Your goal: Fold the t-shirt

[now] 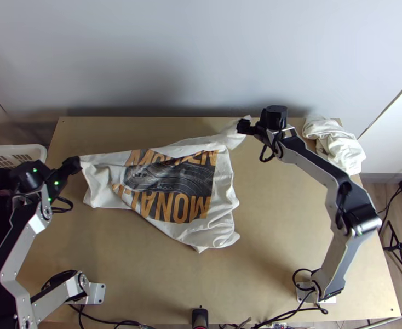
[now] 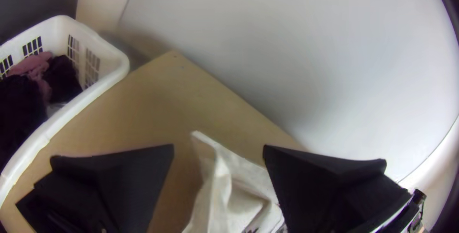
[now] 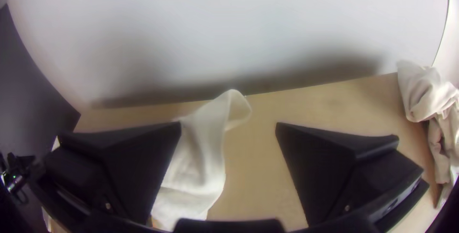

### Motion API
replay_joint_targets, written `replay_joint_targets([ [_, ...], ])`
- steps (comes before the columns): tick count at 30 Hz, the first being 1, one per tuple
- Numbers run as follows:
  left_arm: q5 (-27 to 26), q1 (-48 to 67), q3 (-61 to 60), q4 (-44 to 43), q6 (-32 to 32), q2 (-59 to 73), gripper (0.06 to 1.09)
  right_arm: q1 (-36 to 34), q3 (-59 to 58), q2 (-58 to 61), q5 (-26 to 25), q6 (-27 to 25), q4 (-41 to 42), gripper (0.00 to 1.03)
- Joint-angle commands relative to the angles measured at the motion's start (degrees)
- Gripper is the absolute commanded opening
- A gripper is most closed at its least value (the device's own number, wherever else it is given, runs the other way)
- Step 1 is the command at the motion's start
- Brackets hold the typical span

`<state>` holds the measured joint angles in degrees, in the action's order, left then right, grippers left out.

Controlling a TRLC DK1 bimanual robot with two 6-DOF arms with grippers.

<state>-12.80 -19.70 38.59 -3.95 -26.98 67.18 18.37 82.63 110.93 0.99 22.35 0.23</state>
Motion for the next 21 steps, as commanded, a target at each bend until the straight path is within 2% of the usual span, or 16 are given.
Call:
replay_joint_targets([
  [1,-0.47,-9.74,1.75,0.43,2.72,3.84,1.04,0.44,-7.57,-11.97,0.15,0.59,-5.94,0.99],
  [6,-1.70,-16.33,3.07,1.75,6.94,4.89,1.04,3.51,-16.98,-25.77,0.32,-0.20,-6.82,0.99],
  [9,-5.84,-19.23,5.09,8.34,8.53,2.87,1.04,8.00,-19.35,-32.27,1.29,-0.11,-13.50,0.99],
  [14,-13.13,-18.88,1.93,20.20,14.50,-9.35,1.04,13.97,-24.10,-38.43,7.36,1.21,-23.78,0.97],
  [21,-14.10,-10.79,-5.19,29.70,15.64,-22.79,1.04,15.47,-31.30,-41.59,17.46,9.64,-27.04,0.97],
])
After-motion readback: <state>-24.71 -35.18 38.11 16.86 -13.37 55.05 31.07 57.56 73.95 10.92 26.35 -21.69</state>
